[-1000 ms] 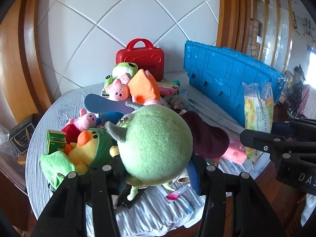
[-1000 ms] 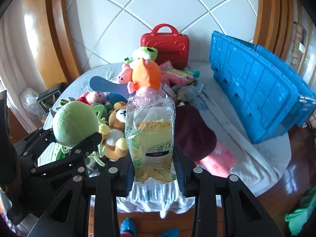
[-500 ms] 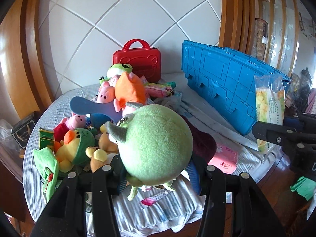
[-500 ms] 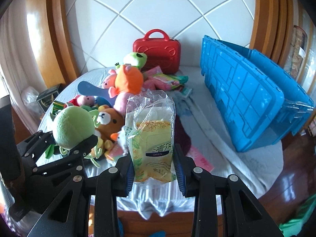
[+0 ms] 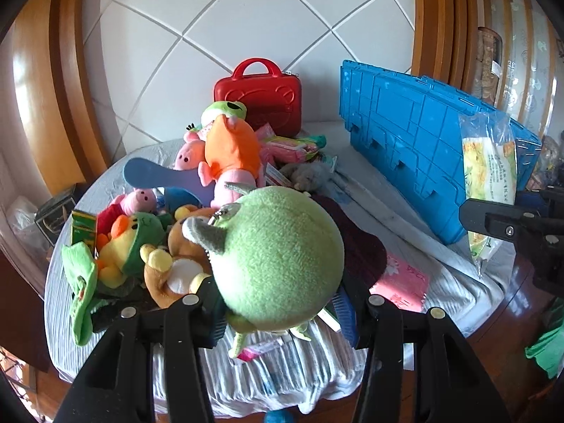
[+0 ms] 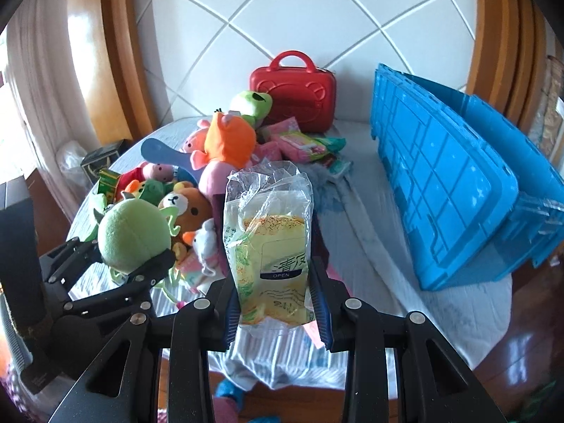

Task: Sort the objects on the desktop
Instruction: 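Carry the green plush and the snack packet over the blue crate with both tools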

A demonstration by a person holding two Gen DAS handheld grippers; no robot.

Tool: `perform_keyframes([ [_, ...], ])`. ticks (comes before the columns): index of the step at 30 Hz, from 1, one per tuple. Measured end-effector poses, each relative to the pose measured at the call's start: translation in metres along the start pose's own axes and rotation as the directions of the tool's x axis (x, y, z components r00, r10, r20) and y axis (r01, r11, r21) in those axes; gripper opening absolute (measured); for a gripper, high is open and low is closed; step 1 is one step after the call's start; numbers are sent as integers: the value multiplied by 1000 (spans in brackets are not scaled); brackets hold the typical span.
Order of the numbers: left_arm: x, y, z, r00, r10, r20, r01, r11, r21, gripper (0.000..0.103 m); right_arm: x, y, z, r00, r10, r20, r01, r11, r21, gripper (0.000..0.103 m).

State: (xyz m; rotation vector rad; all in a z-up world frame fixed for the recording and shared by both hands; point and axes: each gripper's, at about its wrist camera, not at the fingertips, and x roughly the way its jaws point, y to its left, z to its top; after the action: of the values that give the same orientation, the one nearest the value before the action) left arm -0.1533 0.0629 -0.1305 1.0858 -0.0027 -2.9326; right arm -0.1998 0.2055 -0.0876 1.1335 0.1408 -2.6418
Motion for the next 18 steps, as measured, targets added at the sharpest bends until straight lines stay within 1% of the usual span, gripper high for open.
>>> perform_keyframes([
  [2, 7, 2, 9, 1000, -10, 9, 10, 1000, -2, 49, 5, 0, 8, 1000, 1, 5, -1, 1000, -1, 35],
  [4, 14, 4, 21, 999, -24, 21, 24, 1000, -2, 49, 12, 0, 17, 1000, -14, 0, 14, 1000, -9, 35],
  [7, 27, 6, 45, 998, -56, 42, 56, 998, 0, 49, 19, -3, 37, 998, -56, -5, 56, 998, -16, 35],
  [10, 39, 5, 72, 993, -89, 72, 88, 996, 19, 49, 19, -8, 59, 994, -106, 16, 106, 994, -10, 35],
  [12, 46, 1, 88, 989, -113, 96, 110, 993, 38, 49, 18, -12, 69, 990, -136, 33, 137, 991, -7, 35],
  [18, 56, -21, 124, 980, -163, 118, 153, 984, 91, 49, 19, -31, 86, 982, -185, 45, 183, 982, 38, 35],
])
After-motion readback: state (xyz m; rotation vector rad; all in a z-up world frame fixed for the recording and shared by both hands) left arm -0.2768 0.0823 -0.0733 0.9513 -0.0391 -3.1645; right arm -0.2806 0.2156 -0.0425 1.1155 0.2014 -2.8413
